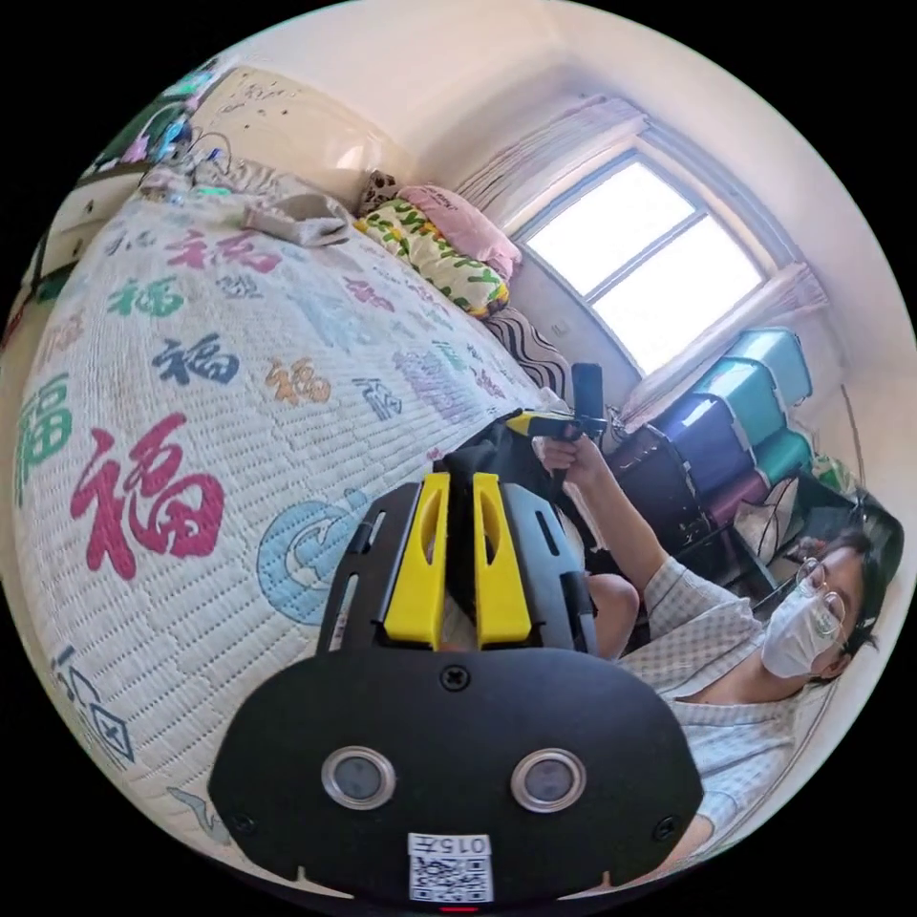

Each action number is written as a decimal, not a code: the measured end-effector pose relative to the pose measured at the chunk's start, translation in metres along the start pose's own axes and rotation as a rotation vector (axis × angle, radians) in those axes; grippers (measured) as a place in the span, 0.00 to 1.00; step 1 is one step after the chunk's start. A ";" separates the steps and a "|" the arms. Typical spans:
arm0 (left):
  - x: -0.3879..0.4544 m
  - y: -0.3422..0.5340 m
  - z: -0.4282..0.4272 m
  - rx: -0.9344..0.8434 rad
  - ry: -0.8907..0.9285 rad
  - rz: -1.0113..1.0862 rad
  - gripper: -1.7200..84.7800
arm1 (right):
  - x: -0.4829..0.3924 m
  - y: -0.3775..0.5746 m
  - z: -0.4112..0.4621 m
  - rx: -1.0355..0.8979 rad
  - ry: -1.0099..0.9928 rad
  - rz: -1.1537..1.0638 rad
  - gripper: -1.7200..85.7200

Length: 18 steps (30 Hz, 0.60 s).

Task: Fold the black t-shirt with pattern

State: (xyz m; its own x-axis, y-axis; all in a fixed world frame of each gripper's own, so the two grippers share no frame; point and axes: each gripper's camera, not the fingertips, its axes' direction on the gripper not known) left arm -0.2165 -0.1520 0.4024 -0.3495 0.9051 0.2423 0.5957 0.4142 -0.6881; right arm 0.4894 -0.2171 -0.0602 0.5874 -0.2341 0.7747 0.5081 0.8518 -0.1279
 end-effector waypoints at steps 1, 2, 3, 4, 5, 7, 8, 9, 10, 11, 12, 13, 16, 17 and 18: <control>0.017 0.006 -0.003 0.005 -0.030 0.064 0.06 | -0.010 0.014 -0.008 0.019 -0.005 -0.038 0.03; 0.035 0.017 -0.007 0.017 -0.065 0.134 0.06 | -0.020 0.030 -0.016 0.037 -0.027 -0.075 0.03; 0.044 0.024 -0.010 0.024 -0.080 0.169 0.06 | -0.026 0.039 -0.020 0.044 -0.039 -0.096 0.03; 0.065 0.040 -0.015 0.038 -0.104 0.240 0.06 | -0.038 0.059 -0.027 0.057 -0.054 -0.145 0.03; 0.087 0.060 -0.020 0.050 -0.114 0.317 0.06 | -0.052 0.080 -0.032 0.056 -0.051 -0.196 0.03; 0.123 0.095 -0.024 0.053 -0.131 0.432 0.06 | -0.075 0.115 -0.035 0.037 -0.032 -0.282 0.03; 0.149 0.122 -0.023 0.042 -0.160 0.510 0.06 | -0.091 0.140 -0.036 0.020 -0.016 -0.349 0.03; 0.161 0.136 -0.022 0.035 -0.181 0.553 0.06 | -0.099 0.154 -0.035 0.010 -0.004 -0.380 0.03; 0.185 0.168 -0.018 0.018 -0.229 0.637 0.06 | -0.112 0.182 -0.031 -0.009 0.026 -0.435 0.03; 0.205 0.200 -0.011 -0.009 -0.278 0.713 0.05 | -0.122 0.210 -0.022 -0.040 0.053 -0.479 0.03; 0.213 0.216 -0.007 -0.025 -0.300 0.746 0.05 | -0.126 0.224 -0.017 -0.061 0.066 -0.495 0.03; 0.226 0.248 0.002 -0.056 -0.339 0.805 0.05 | -0.130 0.249 -0.004 -0.108 0.092 -0.517 0.03; 0.241 0.317 0.035 -0.158 -0.421 0.904 0.04 | -0.124 0.302 0.040 -0.241 0.151 -0.517 0.03; 0.240 0.338 0.050 -0.200 -0.433 0.912 0.04 | -0.116 0.317 0.059 -0.283 0.174 -0.496 0.03; 0.238 0.346 0.057 -0.214 -0.437 0.908 0.04 | -0.112 0.324 0.068 -0.297 0.183 -0.484 0.03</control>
State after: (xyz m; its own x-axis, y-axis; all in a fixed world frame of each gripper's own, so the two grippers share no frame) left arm -0.1342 0.2016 0.1831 0.0896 0.7893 -0.6074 0.8676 -0.3614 -0.3416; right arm 0.5458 0.1170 -0.1464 0.3305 -0.6624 0.6723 0.8840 0.4668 0.0253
